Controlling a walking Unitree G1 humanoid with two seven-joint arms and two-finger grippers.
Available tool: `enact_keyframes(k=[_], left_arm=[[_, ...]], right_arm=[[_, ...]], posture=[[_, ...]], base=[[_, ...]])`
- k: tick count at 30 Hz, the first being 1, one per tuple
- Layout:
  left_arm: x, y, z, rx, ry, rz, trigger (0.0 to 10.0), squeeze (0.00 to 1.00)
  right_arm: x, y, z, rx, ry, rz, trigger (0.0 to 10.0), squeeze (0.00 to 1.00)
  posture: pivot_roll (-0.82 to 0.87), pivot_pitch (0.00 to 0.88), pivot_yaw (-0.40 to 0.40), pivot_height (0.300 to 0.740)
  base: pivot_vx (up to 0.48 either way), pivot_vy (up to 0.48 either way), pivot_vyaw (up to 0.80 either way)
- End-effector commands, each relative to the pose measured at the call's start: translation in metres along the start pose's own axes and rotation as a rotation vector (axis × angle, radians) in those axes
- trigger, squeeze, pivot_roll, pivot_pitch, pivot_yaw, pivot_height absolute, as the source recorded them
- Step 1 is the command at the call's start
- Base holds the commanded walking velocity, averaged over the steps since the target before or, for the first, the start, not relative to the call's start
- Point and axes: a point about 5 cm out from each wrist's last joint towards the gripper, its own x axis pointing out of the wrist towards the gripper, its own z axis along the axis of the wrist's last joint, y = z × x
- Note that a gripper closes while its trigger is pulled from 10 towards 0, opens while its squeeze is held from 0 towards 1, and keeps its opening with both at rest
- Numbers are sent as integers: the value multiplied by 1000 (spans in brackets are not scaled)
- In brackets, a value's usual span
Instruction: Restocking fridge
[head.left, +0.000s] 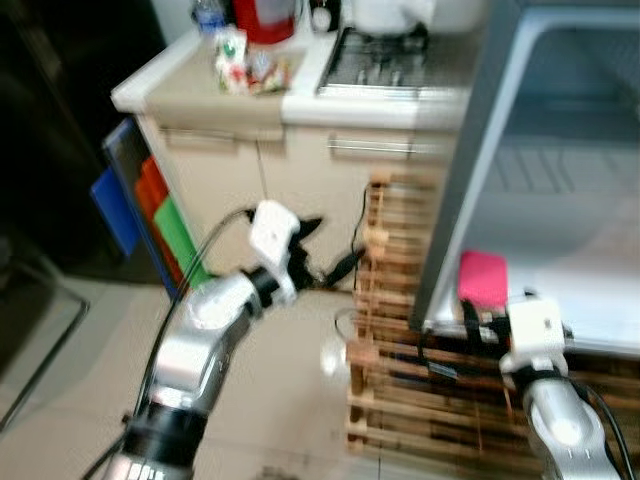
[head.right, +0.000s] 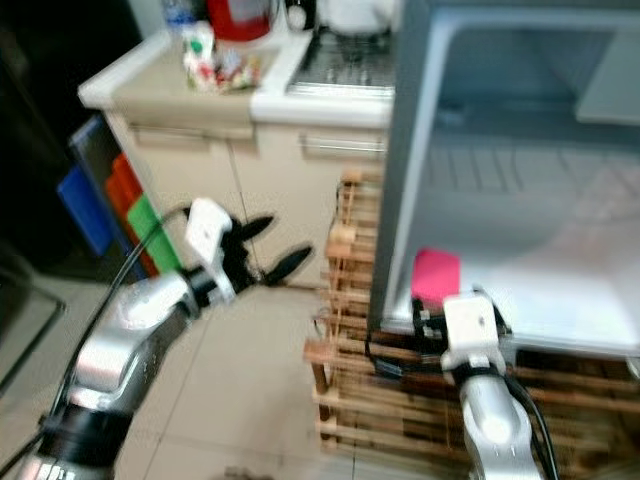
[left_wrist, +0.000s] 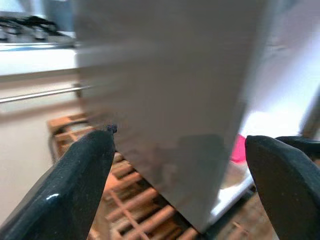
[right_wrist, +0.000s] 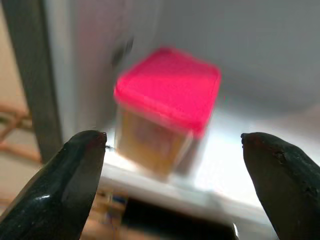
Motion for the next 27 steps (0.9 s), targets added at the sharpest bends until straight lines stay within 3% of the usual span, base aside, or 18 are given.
enact_keyframes(k=[1,7,9,12,17,18,27], left_arm=[[4,-8,6,8,-5,-74,10000,0],[10,-11,14,-63,-54,-77,10000,0],[11,-15,13,-73,-57,-75,10000,0],[11,-20,10,-89,-53,-82,10000,0],[8,-32,1,-103,-25,-115,10000,0],[5,-36,-5,-51,16,-125,10000,0],[-4,-38,-3,-38,52,-167,10000,0]], right_arm=[[-4,-7,3,-19,-3,-19,10000,0],[-19,-22,4,-57,-7,-93,10000,0],[-23,-38,19,-100,-76,-165,10000,0],[-28,-47,30,-117,-112,-189,10000,0],[-36,-38,20,-45,-27,-97,10000,0],[-36,-39,10,20,34,-108,10000,0],[-12,-39,3,171,89,-128,10000,0]], posture=[[-202,50,39,740],[-234,71,24,740],[-257,85,13,740],[-267,91,6,740],[-269,106,-19,740],[-257,107,-27,740],[-217,108,-16,740]], base=[[0,0,0],[0,0,0],[0,0,0],[0,0,0],[0,0,0],[0,0,0],[0,0,0]])
